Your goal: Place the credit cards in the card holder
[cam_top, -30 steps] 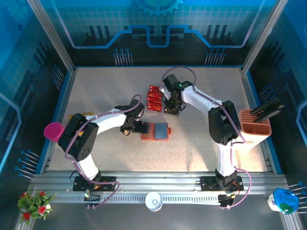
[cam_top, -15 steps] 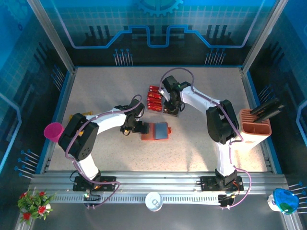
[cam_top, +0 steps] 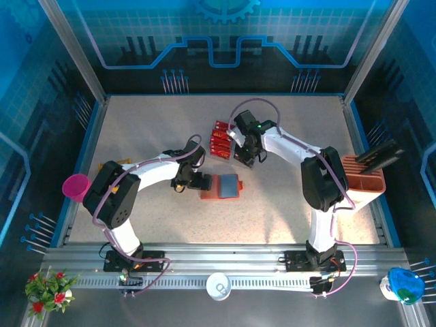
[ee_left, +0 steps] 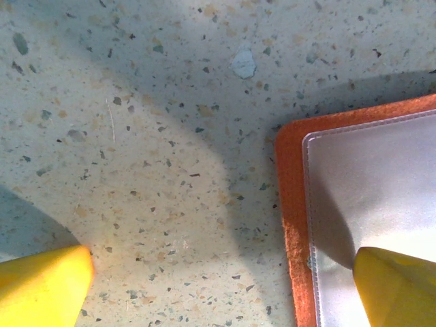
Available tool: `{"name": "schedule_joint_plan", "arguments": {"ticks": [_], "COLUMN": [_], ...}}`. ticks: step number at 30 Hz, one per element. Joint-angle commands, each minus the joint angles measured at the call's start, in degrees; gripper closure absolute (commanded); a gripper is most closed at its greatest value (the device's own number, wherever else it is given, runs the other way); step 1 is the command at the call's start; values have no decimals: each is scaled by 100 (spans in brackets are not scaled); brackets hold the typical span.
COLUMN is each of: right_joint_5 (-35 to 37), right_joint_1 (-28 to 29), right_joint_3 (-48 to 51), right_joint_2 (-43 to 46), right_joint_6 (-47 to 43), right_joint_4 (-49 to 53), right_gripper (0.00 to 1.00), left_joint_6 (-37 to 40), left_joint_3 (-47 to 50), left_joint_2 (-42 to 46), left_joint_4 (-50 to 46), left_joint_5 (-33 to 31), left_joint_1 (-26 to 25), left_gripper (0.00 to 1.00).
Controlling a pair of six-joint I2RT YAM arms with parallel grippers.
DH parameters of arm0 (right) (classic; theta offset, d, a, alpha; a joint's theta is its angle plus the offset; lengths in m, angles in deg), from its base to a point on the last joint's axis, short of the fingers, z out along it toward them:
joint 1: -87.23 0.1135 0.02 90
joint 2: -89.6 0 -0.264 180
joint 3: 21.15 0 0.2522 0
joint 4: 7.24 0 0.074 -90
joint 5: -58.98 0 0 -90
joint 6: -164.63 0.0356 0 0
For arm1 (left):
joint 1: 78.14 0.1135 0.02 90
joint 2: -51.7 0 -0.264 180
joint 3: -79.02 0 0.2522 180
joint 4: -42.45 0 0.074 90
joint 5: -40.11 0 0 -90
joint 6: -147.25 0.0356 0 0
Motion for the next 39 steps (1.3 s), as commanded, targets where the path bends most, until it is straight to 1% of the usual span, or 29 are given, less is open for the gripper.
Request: {"name": "schedule_joint_plan", "arguments": {"ticks": [1,5,9,13,18,22,27,32,39], "right_joint_5": [-93,-177,-319,-743,-1403,-1909,-2351,-2450,-2298], "right_joint_1": [76,125,197,226,232,223,226,241,358], "right_joint_3": [58,83,140,348,932,1610,2732,3868,4659], "right_joint_2": [391,677,999,1361,1785,2083,2404,2613,2572], "right_joint_6": [-74,-42,208,843,1902,2891,4185,5316,6062], "right_joint_4": [-32,-5,-24,-188,-759,-1514,-2895,-4388,-5535], "right_gripper": [100,100,100,100,100,100,100,100,100], "left_joint_6": [59,41,6,-33,-48,-16,24,61,79], "left_joint_3": [-89,-89,-89,-98,-98,-55,29,95,130], "left_joint_2": [-79,-49,40,181,263,263,245,271,263], "left_joint_4": [125,116,88,45,-30,-73,-100,-114,-131], "left_joint_5": [236,246,254,261,258,218,155,86,29], "left_joint_1": [2,3,3,3,4,4,-1,5,3], "left_gripper": [1,1,1,1,1,1,1,1,1]}}
